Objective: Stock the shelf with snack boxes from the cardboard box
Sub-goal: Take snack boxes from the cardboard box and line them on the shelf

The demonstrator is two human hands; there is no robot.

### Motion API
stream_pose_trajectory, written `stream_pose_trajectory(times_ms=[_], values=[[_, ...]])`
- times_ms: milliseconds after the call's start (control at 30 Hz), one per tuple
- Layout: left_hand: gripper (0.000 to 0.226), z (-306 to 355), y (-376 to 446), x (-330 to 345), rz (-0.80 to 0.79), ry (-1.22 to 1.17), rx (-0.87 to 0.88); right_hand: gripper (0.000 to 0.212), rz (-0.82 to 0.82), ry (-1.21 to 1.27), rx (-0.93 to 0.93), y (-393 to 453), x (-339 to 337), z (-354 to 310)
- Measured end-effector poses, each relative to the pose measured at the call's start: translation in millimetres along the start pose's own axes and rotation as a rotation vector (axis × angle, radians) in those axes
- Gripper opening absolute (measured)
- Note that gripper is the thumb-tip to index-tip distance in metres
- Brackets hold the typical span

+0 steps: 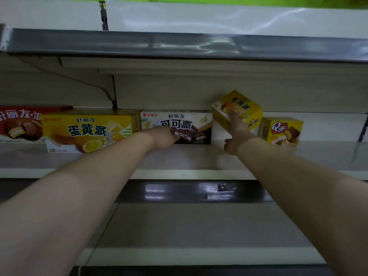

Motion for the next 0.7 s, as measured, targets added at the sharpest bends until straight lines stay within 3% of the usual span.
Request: stream_pose_trajectory(times_ms=[133,267,467,700], values=[[0.057,29.5,-16.3,-4.4,0.151,-0.176,-0.112,0.072,-0.049,-0.069,-0.097,-8.3,-27.5,-8.6],[0.059,63.7,-33.2,-2.6,0.194,-0.515,-0.172,0.081,-0.024,-0.149,-0.128,-23.0,-52.2,-8.5],[0.050,103.5,-64.2,13.7,0.051,-1.010,-0.113,0.056,-0.159,-0.204,-0.160,-59.1,-106.9,-16.7],[0.051,158.4,-94.5,50.6,-0.052,-1.076,-0.029,0.023,-0.132,-0.301,-0.292,-80.3,-186.5,-34.4]])
Point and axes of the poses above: each hand's wrist, its own y-axis towards the middle knuckle, its own x-axis out of the palm, z = x × y, the point moved 1 cm from there along y, towards the middle knuckle, and after that the axes turned 11 degrees about z, right-handed, at the moved point
